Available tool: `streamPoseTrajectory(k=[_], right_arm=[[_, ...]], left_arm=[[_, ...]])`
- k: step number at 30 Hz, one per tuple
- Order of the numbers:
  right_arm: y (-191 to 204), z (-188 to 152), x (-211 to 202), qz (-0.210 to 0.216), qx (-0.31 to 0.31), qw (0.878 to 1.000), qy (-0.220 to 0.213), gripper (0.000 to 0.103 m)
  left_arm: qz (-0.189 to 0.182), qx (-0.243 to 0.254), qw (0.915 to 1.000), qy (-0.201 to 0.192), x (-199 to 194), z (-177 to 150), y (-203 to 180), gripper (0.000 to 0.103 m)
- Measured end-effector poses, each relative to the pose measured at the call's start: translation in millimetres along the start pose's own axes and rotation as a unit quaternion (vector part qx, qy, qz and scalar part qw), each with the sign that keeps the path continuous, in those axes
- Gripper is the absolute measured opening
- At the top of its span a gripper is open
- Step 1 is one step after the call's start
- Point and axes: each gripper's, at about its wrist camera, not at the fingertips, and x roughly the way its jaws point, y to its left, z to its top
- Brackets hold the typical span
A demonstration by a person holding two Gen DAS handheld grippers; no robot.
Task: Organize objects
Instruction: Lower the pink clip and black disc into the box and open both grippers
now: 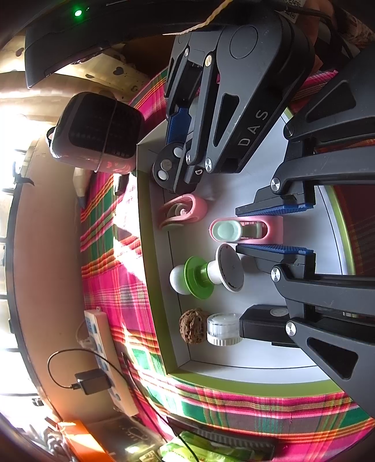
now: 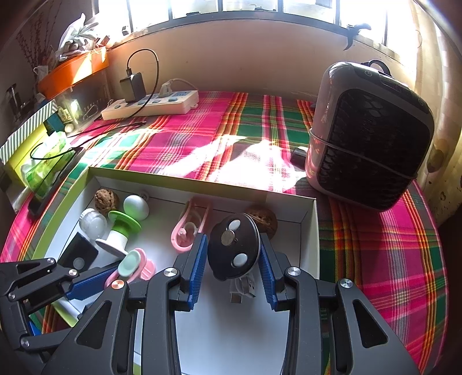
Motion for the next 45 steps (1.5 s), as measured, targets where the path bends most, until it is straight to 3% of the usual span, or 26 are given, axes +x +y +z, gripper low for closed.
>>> streamPoseTrajectory(k=[11, 20, 23, 45], right_arm=[[1, 0, 2, 0.006, 0.001, 1.0, 0.002, 0.037], [2, -1, 0, 0.005, 0.001, 1.0, 0.002, 0.038], [3, -1, -1, 0.003, 0.001, 1.0, 0.002, 0.046], [2, -4, -13, 0.007, 0.012, 1.0, -0.013, 0.05]], left_arm=[[0.004, -0.002, 1.0, 0.001, -1, 1, 0, 0.027], [0.007, -0.005, 1.0, 0.002, -1, 1, 1, 0.029], [0.009, -0.005, 0.9999, 0.002, -1, 1, 1, 0.029], [0.018, -0.01, 0.9997, -0.01, -13, -2, 4, 0.031]])
